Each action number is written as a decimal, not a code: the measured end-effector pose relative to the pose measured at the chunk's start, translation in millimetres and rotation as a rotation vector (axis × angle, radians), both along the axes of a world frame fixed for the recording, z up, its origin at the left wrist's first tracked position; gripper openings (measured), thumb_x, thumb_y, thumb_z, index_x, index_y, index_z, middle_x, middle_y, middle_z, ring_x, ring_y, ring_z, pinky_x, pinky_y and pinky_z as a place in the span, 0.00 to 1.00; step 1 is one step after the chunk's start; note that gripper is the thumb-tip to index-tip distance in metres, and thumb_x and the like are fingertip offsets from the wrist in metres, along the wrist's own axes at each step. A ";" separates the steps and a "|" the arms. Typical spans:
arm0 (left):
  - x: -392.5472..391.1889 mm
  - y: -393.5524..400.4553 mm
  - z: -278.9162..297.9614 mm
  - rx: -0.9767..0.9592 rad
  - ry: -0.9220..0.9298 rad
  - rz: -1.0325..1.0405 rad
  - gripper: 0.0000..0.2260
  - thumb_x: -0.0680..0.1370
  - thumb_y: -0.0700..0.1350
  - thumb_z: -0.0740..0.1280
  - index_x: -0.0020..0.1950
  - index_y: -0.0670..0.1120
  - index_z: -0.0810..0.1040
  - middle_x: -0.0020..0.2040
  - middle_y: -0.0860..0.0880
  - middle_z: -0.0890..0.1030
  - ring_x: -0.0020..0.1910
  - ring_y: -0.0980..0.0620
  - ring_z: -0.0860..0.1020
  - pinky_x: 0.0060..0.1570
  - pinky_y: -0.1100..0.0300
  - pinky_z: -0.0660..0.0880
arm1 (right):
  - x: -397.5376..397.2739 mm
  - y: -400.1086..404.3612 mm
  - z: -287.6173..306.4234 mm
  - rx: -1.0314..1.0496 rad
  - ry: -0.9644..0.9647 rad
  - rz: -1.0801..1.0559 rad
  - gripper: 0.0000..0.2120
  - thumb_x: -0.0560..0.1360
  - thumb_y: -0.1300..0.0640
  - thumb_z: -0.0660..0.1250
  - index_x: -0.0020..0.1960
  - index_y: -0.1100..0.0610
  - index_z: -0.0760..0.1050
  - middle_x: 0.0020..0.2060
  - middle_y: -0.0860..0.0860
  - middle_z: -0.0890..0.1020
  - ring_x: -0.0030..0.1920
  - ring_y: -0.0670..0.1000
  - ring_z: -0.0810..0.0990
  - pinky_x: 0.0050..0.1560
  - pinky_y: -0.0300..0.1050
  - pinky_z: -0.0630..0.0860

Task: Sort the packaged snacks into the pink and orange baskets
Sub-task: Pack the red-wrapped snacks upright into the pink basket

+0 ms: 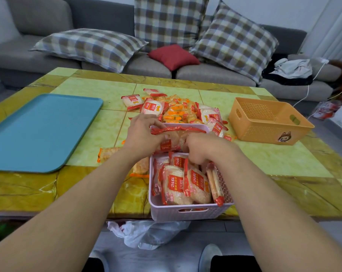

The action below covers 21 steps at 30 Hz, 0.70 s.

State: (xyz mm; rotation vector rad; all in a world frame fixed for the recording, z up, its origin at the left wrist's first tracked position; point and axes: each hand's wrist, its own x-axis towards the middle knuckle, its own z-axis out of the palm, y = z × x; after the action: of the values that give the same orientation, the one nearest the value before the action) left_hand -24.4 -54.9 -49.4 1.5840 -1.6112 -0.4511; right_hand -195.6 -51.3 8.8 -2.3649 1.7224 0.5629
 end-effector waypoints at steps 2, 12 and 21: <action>-0.1 -1.4 0.9 0.015 -0.024 0.011 0.09 0.71 0.45 0.78 0.51 0.51 0.85 0.64 0.51 0.77 0.70 0.46 0.69 0.69 0.49 0.68 | 1.5 -0.1 -1.8 0.029 0.045 0.011 0.09 0.77 0.62 0.66 0.56 0.54 0.78 0.37 0.48 0.77 0.45 0.54 0.76 0.59 0.51 0.68; -0.8 -2.4 0.6 0.079 -0.015 0.075 0.11 0.70 0.39 0.74 0.45 0.55 0.81 0.62 0.48 0.79 0.69 0.45 0.69 0.65 0.50 0.70 | 6.5 -3.0 -5.3 0.124 0.162 0.056 0.22 0.78 0.62 0.65 0.71 0.55 0.73 0.65 0.53 0.78 0.66 0.58 0.75 0.68 0.57 0.67; -1.3 -2.8 1.2 0.068 -0.016 0.080 0.14 0.70 0.36 0.73 0.44 0.55 0.80 0.60 0.47 0.80 0.67 0.45 0.72 0.64 0.48 0.72 | -3.2 -5.9 10.0 0.025 -0.297 -0.047 0.11 0.74 0.58 0.75 0.54 0.53 0.77 0.48 0.51 0.83 0.45 0.53 0.84 0.39 0.47 0.79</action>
State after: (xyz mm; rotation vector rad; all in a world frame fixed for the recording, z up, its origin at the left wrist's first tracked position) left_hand -25.7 -57.6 -48.2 1.7004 -1.5528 -0.4557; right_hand -198.9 -57.2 18.8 -2.2489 1.6218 0.2104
